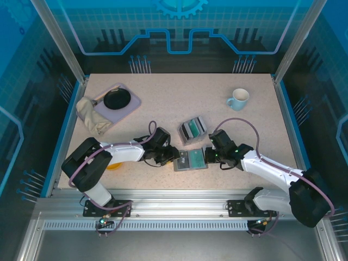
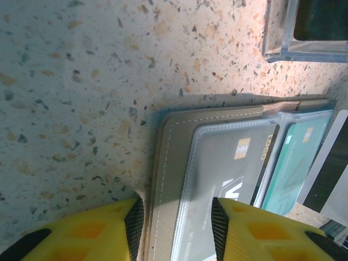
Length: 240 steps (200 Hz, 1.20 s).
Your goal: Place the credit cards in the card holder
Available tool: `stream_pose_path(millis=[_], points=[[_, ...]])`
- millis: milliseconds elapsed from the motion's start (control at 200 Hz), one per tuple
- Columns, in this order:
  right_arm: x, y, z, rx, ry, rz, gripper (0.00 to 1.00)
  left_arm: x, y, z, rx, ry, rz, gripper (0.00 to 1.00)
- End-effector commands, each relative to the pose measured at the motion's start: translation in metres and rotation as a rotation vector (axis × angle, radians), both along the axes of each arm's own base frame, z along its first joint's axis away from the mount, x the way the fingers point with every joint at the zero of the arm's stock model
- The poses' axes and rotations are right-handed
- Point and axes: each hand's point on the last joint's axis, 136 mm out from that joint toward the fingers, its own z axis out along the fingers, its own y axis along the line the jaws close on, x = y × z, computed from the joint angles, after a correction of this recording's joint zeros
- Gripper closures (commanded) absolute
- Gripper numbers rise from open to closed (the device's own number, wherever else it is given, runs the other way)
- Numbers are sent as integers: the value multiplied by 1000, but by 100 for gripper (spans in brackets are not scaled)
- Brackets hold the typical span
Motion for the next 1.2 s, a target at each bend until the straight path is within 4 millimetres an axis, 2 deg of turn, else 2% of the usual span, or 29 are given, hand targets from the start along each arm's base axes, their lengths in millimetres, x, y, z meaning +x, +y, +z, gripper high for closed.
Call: stream_pose_path(millis=[0,120,350,495,640,965,1195], points=[[-2,-4,-11,-11,28,-13,95,-7,1,-17,24,32,2,61],[-4,-9,-18,-21,57,-49,95,-9,0,-20,29,38,-3,62],[-5,-15,-18,2,67,-114,94,-11,1,-24,39,46,-1,65],[-6,-12,-15,32,67,-93,95,-12,1,-25,39,49,-4,66],[-8,0,-16,117,79,-54,95,-12,-1,-26,39,50,-7,67],[3,25,16,327,37,-31,94,-11,-4,-28,38,54,-11,70],[5,33,24,375,38,-19,93,-10,-6,-27,35,52,-13,70]])
